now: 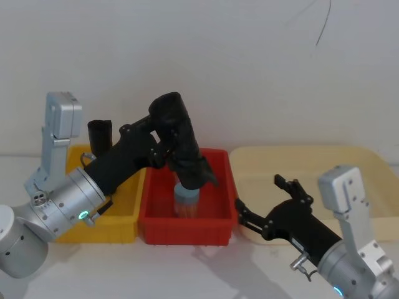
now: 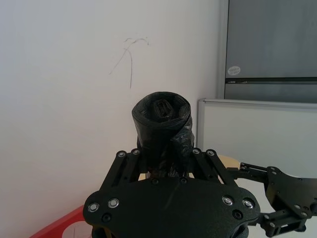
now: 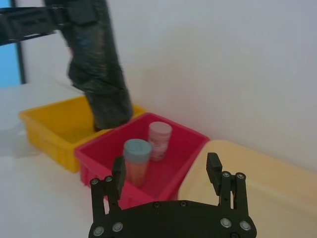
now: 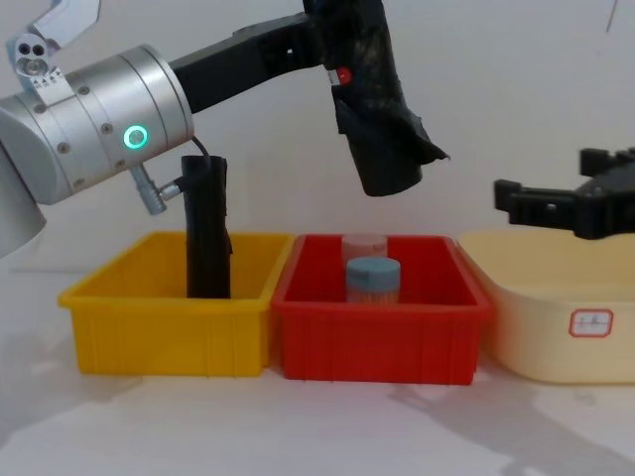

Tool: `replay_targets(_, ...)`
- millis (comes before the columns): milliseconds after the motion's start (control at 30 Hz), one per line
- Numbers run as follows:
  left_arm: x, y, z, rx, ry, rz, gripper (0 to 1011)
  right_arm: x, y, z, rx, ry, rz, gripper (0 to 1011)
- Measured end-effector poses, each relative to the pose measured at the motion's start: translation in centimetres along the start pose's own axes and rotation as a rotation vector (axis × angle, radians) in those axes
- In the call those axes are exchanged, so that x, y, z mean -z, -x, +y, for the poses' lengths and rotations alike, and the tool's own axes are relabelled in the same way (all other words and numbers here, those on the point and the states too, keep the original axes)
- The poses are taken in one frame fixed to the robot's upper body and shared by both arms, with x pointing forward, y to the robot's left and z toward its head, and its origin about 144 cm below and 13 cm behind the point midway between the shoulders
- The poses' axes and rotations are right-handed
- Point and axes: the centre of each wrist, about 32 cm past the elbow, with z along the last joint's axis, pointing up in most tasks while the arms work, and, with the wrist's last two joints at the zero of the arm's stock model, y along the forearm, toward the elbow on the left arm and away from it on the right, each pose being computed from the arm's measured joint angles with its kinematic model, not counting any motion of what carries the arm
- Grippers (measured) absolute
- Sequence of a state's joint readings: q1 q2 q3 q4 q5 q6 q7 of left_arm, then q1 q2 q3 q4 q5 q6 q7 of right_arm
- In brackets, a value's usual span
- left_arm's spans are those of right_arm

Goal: Pick up the garbage bag with the one hand and transfer it to the other hand.

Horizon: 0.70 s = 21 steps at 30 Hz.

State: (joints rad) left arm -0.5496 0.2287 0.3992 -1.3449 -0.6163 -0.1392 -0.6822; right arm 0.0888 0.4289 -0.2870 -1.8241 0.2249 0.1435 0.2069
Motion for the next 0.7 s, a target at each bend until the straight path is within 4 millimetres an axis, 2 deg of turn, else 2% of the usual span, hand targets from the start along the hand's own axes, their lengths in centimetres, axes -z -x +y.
replay_targets(333,0.0,0.0,0.0,0.002,-0.001,0.002,370,-1.8,-0.4,1.3,-0.097,0.015,-0.056,1000)
replay_targets(700,0.1,0.0,-0.1,0.003,-0.001,0.003,370,-2.8,-0.6,2.7,-0.153,0.015,-0.082,1001)
